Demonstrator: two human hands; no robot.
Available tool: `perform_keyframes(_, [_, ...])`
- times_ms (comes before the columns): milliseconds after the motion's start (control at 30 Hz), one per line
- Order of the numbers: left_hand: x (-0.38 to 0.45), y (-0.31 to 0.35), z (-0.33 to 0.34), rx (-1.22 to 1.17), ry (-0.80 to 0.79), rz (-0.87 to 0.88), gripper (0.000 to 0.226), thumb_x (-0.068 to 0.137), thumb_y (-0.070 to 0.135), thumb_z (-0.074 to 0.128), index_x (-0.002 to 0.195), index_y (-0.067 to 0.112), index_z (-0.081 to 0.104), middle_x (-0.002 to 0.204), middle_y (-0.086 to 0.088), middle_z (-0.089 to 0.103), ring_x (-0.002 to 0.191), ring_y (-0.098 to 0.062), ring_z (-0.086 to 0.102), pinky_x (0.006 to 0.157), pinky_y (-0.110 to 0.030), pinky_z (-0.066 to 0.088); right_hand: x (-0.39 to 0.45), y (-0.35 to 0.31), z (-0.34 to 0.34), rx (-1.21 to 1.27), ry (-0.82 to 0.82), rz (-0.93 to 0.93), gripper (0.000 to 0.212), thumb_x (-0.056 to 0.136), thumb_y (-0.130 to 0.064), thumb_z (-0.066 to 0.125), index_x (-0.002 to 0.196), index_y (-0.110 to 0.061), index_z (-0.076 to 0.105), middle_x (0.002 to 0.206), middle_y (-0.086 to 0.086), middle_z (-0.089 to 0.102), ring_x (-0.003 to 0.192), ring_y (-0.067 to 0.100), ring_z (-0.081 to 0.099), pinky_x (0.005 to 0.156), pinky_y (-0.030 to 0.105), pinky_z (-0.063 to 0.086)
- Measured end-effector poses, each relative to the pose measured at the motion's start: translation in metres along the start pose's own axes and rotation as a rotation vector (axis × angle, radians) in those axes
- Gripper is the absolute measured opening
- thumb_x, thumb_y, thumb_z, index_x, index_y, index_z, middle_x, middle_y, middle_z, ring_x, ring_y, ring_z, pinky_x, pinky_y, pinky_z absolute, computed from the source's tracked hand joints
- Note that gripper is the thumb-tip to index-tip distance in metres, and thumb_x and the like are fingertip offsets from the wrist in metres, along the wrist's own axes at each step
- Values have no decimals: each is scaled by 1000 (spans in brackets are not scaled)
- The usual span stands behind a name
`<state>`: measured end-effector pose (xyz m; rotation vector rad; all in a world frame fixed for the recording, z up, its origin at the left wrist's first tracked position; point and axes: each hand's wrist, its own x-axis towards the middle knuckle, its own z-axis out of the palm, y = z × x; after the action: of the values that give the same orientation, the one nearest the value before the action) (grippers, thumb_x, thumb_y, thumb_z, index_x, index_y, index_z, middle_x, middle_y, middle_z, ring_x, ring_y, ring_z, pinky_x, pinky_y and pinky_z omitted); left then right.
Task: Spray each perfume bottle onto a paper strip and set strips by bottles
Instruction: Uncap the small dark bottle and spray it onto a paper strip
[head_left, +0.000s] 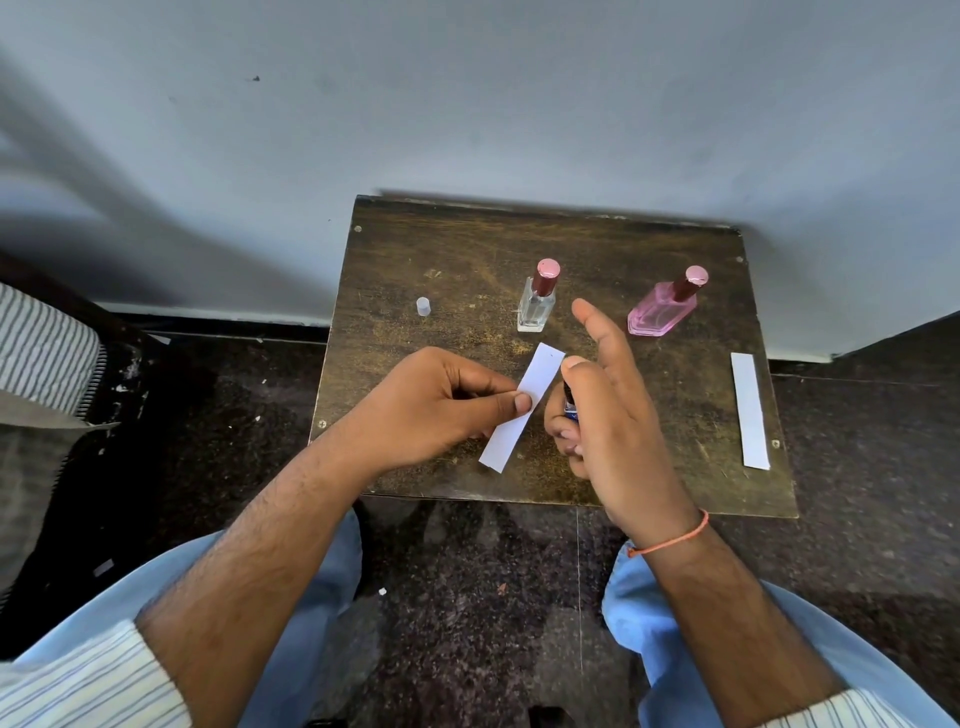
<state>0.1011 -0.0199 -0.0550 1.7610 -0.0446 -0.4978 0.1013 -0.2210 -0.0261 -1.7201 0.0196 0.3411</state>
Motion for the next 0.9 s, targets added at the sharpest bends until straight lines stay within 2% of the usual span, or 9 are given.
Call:
perform_keyframes(133, [-1,2,-1,9,16,-11,20,96,35,76,110,25,87,94,4,86,82,-9,74,86,-44,64,0,-4,2,28,15,18,64,98,-39,43,161,-39,38,55,-10,45,49,0,41,47,9,35])
perform_keyframes(367, [-1,4,0,10,34,-33,20,96,36,77,110,26,87,96,4,86,85,-13,77,91,-48,64,0,-5,2,69,11,34,62,97,-33,43,159,-39,41,58,-4,44,47,2,39,44,12,33])
perform_keyframes(467, [-2,4,0,14,33,-33,21,96,36,77,111,26,87,98,3,86,94,-29,81,93,-53,65,0,-6,1,47,33,31,47,111,-26,46,158,-37,44,62,-1,44,48,1,40,46,9,35])
perform_keyframes(567, [-2,4,-1,11,37,-33,21,97,35,77,112,25,86,99,0,86,101,-40,77,93,-58,63,0,-6,0,25,41,43,43,115,-22,44,156,-36,46,64,2,43,48,1,39,46,8,35])
perform_keyframes(733, [-2,4,0,11,44,-39,19,97,33,77,111,25,87,100,-2,86,101,-42,76,91,-60,62,1,-6,0,15,12,79,49,113,-15,40,158,-33,46,59,-1,42,46,3,38,43,13,32])
perform_keyframes(900, [-1,4,-1,3,39,-50,18,98,33,77,111,25,87,99,-2,86,101,-40,78,94,-60,62,1,-9,2,59,19,96,42,114,-26,46,156,-32,50,62,1,42,47,3,37,43,12,32])
